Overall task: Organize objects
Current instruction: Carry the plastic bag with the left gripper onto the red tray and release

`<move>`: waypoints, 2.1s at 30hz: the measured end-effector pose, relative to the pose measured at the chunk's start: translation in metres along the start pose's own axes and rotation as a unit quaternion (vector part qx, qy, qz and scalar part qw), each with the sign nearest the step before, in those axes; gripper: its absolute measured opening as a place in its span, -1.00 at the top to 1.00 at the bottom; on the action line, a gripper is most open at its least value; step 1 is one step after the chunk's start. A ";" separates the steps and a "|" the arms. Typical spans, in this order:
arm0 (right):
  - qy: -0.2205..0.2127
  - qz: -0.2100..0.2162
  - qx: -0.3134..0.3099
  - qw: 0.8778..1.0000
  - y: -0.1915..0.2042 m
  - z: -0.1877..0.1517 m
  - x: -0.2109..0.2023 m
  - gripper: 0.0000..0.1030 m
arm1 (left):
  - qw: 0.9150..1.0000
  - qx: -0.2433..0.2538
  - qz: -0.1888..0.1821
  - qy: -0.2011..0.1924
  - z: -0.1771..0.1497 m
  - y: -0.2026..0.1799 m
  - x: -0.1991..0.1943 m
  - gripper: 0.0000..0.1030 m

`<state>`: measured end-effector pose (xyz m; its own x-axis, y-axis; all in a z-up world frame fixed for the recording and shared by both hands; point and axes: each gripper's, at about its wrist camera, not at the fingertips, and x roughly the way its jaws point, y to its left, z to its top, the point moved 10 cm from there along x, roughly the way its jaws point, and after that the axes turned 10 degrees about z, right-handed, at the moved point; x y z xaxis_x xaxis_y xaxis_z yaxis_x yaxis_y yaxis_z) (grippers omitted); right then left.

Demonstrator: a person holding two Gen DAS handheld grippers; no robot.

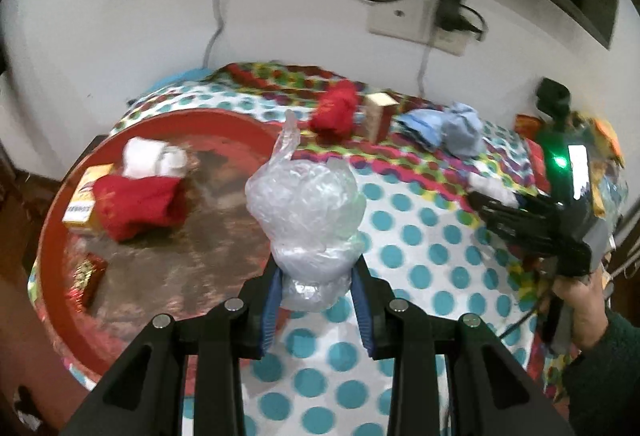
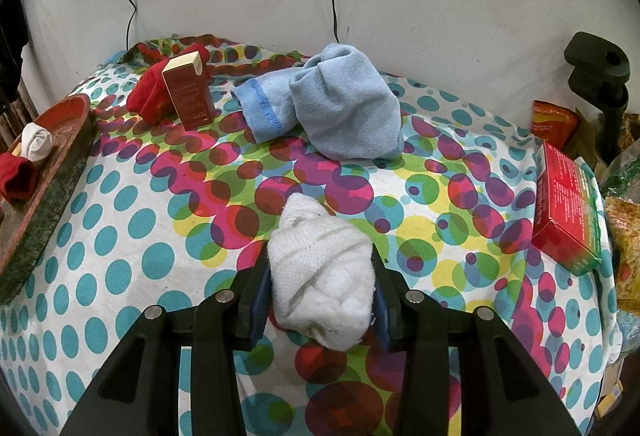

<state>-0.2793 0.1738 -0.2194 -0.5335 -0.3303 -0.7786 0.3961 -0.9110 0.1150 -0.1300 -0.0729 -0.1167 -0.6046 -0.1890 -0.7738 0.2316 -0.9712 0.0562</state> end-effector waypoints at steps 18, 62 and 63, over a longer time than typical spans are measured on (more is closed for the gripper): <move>0.000 -0.002 -0.001 1.000 -0.001 0.000 0.000 0.24 | 0.995 -0.054 0.088 0.014 -0.007 0.123 0.011 0.36; 0.001 -0.004 -0.003 1.000 -0.001 0.002 0.000 0.16 | 0.978 -0.117 0.127 0.115 -0.028 0.233 0.061 0.28; 0.001 -0.004 -0.002 1.000 -0.001 0.002 0.000 0.16 | 0.978 -0.114 0.130 0.116 -0.029 0.233 0.060 0.23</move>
<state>-0.2808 0.1739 -0.2178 -0.5351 -0.3225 -0.7808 0.3955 -0.9124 0.1059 -0.0909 -0.3066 -0.1683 -0.3197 -0.3620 -0.8756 0.5352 -0.8316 0.1484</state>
